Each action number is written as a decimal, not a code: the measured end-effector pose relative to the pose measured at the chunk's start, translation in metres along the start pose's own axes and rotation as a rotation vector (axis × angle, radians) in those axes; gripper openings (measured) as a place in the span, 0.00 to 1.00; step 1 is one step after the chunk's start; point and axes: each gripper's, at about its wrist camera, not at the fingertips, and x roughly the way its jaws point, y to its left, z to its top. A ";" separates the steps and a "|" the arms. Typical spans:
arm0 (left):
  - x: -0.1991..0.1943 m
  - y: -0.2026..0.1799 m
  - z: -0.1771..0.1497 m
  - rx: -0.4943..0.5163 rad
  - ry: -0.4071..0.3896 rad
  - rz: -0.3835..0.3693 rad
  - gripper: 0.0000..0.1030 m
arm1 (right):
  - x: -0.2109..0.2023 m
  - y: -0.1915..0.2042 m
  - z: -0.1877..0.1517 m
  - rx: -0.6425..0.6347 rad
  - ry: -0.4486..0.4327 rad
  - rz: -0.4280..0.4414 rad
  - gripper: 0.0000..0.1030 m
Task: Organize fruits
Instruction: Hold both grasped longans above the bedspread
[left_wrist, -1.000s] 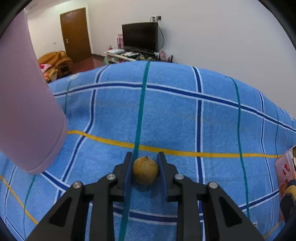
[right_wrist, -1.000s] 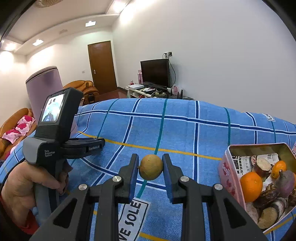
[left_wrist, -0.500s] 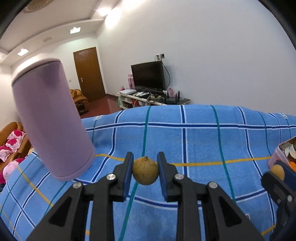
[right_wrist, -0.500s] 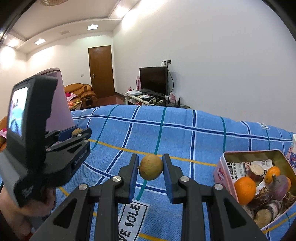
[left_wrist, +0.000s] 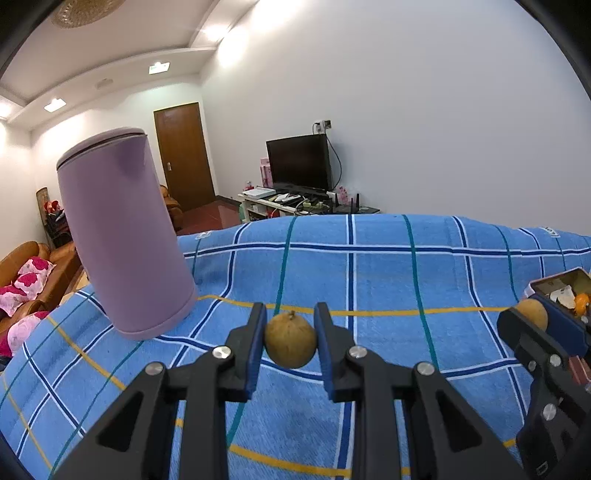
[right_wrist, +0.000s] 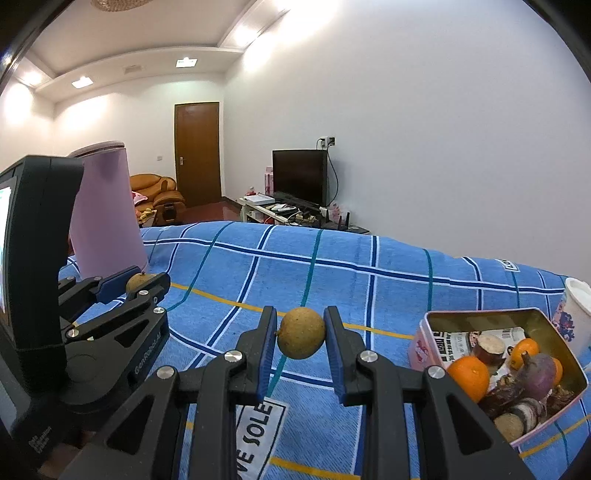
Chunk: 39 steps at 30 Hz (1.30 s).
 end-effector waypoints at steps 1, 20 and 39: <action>0.000 0.000 -0.001 -0.002 0.001 -0.002 0.28 | -0.002 0.000 -0.001 0.000 -0.001 -0.003 0.27; -0.009 -0.005 -0.005 -0.003 -0.008 -0.017 0.28 | -0.018 -0.008 -0.008 0.000 -0.017 -0.021 0.27; -0.026 -0.010 -0.011 -0.030 -0.018 -0.036 0.28 | -0.033 -0.013 -0.014 -0.012 -0.032 -0.024 0.27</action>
